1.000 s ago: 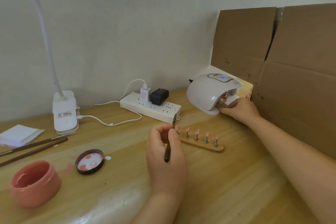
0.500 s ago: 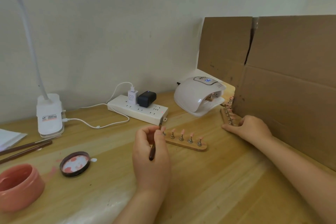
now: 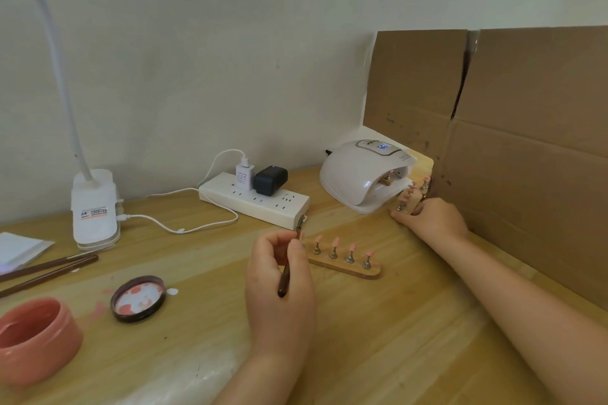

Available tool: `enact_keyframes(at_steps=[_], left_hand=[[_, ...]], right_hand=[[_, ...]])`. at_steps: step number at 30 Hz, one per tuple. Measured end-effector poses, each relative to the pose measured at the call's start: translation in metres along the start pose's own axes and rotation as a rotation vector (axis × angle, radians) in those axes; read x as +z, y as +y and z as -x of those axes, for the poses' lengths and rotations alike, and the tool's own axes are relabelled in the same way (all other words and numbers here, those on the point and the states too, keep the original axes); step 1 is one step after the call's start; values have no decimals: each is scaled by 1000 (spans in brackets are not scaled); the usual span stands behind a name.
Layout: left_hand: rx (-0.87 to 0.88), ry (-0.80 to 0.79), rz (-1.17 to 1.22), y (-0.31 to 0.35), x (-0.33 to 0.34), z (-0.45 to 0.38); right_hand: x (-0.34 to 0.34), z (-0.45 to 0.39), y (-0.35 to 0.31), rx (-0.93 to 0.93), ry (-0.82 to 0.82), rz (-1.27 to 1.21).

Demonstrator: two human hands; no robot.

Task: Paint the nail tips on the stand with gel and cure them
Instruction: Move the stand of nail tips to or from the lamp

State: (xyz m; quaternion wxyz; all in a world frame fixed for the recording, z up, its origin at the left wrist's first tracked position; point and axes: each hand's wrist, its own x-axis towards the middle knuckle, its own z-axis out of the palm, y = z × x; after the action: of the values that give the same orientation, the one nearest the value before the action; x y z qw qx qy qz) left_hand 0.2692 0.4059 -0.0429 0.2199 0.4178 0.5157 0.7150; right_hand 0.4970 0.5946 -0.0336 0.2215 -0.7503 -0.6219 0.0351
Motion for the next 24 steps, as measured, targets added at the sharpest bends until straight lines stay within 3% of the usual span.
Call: enact_keyframes(at_steps=[11, 16, 24], left_hand=[[13, -13, 7, -4, 0, 1], [12, -18, -3, -5, 0, 1], [-1, -9, -1, -4, -1, 0]], right_hand=[[16, -37, -3, 123, 121, -45], [16, -43, 10, -41, -27, -175], [11, -80, 4, 41, -273, -123]])
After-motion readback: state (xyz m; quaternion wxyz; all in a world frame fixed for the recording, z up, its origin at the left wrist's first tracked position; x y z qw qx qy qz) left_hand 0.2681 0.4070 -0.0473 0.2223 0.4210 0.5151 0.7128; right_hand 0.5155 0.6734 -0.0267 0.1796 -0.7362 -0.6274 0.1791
